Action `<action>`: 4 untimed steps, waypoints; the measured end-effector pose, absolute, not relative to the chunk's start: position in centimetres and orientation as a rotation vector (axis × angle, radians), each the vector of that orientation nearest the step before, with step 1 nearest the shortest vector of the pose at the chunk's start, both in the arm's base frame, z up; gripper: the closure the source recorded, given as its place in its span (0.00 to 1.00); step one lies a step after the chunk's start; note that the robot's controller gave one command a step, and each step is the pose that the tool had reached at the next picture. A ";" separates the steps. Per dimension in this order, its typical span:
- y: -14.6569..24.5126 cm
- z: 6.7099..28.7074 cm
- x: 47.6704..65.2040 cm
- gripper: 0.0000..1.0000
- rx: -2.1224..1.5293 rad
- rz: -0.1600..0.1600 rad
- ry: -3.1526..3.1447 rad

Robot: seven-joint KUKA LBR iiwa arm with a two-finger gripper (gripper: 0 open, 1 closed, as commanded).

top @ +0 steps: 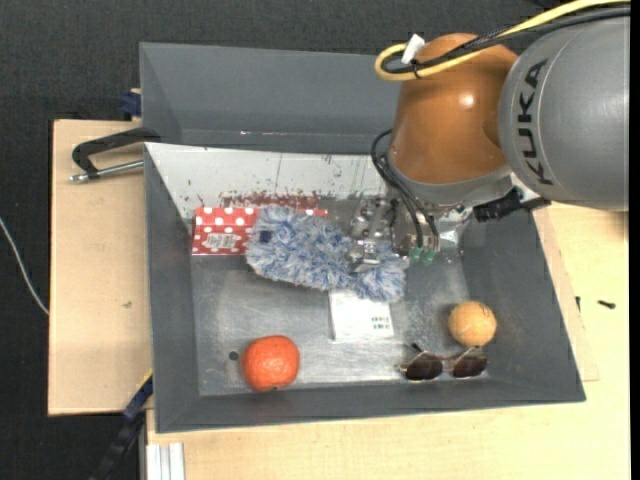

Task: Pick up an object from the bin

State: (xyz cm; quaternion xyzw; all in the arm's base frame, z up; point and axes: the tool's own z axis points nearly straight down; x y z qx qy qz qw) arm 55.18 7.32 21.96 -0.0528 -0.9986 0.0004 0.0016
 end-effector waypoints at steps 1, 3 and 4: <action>10.5 8.8 54.2 1.00 0.244 -0.002 -3.130; 9.2 19.7 55.2 1.00 0.192 -0.002 -3.140; 9.2 19.7 55.2 1.00 0.192 -0.002 -3.140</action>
Offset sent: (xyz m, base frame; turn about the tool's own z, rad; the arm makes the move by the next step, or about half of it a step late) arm 0.0000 0.0000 0.0000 0.0000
